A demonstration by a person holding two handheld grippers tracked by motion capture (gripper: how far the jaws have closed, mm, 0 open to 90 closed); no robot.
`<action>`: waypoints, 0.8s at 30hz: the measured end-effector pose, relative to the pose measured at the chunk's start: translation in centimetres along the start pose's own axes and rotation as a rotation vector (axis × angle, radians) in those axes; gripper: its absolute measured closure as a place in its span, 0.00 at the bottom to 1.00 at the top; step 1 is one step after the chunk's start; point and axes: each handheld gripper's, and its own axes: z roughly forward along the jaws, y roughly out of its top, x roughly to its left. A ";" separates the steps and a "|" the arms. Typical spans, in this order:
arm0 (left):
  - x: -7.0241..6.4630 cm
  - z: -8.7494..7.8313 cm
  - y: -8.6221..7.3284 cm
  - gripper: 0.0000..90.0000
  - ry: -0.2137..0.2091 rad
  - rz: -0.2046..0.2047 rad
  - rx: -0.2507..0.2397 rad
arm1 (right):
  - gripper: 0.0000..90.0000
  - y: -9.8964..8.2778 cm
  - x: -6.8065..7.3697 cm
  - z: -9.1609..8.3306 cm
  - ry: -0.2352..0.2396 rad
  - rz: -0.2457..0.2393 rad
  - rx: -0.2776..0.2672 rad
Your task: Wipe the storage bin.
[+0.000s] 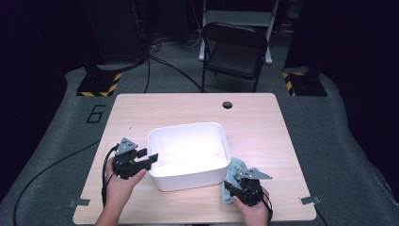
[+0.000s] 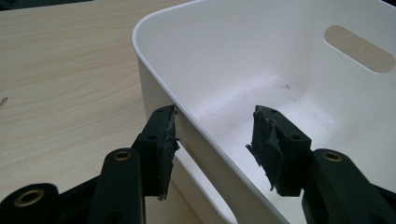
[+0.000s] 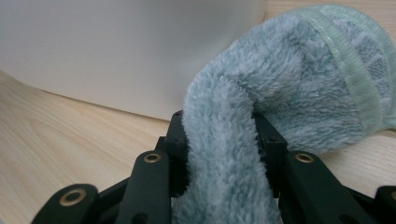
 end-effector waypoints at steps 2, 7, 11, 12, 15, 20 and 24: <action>0.8 0.7 0.4 0.56 -0.007 0.005 -0.001 | 0.72 -0.1 0.1 -0.1 -0.002 0.004 -0.006; 2.1 1.9 1.2 0.59 -0.012 0.001 0.007 | 0.72 -0.1 0.2 -0.2 -0.002 -0.003 -0.009; 2.9 2.6 2.2 0.65 -0.007 0.001 -0.001 | 0.71 -0.1 0.3 -0.3 -0.001 -0.004 -0.016; 3.0 2.7 2.4 0.66 -0.008 -0.003 -0.004 | 0.71 -0.1 0.4 -0.4 -0.002 -0.004 -0.019; 3.3 3.2 2.8 0.70 -0.009 0.008 0.000 | 0.71 -0.2 0.5 -0.7 -0.002 -0.004 -0.028; 3.5 3.7 3.3 0.73 -0.006 0.026 0.008 | 0.71 -0.3 0.8 -1.0 -0.001 -0.010 -0.043; 3.6 3.8 3.1 0.75 -0.005 0.024 0.005 | 0.71 -0.4 0.9 -1.0 0.004 -0.009 -0.051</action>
